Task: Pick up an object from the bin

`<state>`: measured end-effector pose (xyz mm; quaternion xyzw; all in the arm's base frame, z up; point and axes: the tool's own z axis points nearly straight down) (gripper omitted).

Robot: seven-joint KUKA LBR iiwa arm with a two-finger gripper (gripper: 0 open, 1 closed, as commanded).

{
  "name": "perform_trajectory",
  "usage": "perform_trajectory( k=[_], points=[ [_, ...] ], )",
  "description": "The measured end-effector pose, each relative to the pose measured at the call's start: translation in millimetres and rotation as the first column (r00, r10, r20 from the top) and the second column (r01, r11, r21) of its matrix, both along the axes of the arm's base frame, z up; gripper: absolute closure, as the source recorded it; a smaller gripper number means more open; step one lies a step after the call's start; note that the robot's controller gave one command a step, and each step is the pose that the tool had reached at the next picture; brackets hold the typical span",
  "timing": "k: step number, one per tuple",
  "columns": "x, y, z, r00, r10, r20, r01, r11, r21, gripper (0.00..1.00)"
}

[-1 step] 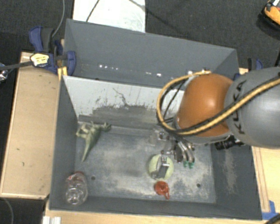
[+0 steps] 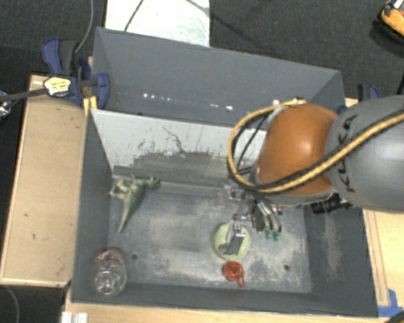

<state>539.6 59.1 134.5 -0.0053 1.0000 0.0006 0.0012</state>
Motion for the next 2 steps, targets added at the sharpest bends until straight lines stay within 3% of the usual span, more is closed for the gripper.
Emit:
perform_trajectory(
  k=[1,2],
  points=[
    [2.0,-18.8,-13.8,0.996,-0.09,0.001,0.09,0.996,0.003,0.0],
    [18.3,-75.2,-52.6,0.987,-0.163,0.006,0.163,0.987,0.001,1.0]
  ],
)
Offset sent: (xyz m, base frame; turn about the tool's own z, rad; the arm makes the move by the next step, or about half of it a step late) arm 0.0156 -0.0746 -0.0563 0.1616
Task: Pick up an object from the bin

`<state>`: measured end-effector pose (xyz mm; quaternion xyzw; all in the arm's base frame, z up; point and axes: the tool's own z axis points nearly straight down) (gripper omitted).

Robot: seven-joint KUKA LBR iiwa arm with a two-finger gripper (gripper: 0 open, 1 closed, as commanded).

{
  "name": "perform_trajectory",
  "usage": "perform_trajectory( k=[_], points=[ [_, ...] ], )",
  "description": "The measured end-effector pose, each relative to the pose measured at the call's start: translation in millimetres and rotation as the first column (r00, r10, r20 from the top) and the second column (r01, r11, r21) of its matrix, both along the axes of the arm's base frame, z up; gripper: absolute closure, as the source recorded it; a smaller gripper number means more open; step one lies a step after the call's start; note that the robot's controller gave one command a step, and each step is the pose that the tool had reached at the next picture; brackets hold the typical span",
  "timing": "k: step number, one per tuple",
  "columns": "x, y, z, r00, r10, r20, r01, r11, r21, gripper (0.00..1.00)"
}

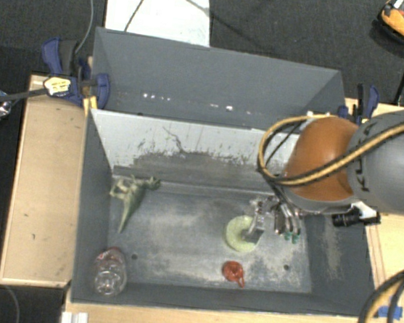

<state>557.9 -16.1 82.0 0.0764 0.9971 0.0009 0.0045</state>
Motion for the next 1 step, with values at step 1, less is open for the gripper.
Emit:
perform_trajectory(
  k=[1],
  points=[
    [0.0,0.0,0.0,1.0,-0.001,0.0,0.001,1.0,0.0,1.0]
  ],
)
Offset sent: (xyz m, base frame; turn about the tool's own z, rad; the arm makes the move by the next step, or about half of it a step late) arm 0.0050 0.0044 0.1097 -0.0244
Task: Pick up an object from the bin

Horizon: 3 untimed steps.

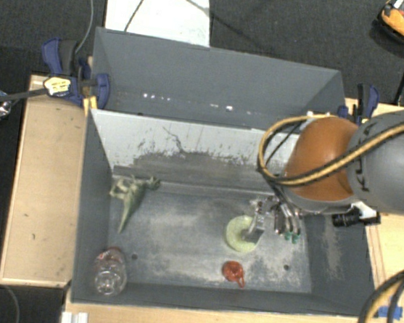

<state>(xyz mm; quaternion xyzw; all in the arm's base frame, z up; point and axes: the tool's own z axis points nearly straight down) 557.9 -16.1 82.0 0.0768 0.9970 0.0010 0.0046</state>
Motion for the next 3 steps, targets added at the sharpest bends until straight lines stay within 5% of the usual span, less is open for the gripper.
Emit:
perform_trajectory(
  k=[1,3],
  points=[
    [5.8,4.3,110.5,1.0,0.021,0.003,-0.021,1.0,0.0,1.0],
    [5.8,4.2,110.4,1.0,0.018,0.003,-0.018,1.0,0.0,1.0]
  ],
)
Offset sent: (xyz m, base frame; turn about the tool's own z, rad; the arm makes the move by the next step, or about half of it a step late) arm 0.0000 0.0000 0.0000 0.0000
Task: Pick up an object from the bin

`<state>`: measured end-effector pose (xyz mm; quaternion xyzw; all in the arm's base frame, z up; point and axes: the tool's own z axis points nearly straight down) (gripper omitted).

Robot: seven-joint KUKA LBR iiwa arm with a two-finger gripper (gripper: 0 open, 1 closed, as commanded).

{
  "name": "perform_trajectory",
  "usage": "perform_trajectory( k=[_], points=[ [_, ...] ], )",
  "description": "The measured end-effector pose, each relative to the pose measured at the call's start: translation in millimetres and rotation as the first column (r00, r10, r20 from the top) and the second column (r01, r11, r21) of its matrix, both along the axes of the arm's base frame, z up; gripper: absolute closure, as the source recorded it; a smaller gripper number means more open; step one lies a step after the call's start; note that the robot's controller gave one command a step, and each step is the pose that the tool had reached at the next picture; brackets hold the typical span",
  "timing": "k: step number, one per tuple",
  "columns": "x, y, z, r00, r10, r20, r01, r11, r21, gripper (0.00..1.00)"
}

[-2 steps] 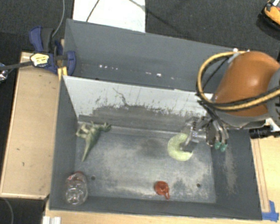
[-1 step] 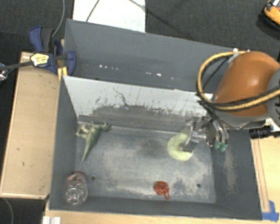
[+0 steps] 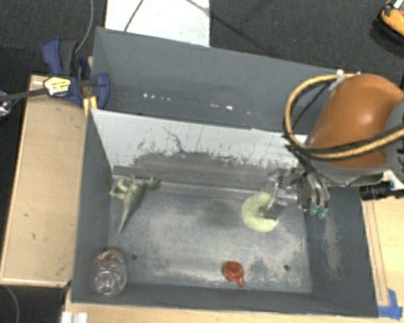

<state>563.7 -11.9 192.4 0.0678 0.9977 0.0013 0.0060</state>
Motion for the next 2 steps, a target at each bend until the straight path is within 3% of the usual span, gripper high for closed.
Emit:
perform_trajectory(
  k=[1,2],
  points=[
    [0.0,0.0,0.0,1.0,0.0,0.0,0.0,1.0,0.0,1.0],
    [13.1,12.6,55.7,0.999,-0.047,0.003,0.047,0.999,0.001,1.0]
  ],
)
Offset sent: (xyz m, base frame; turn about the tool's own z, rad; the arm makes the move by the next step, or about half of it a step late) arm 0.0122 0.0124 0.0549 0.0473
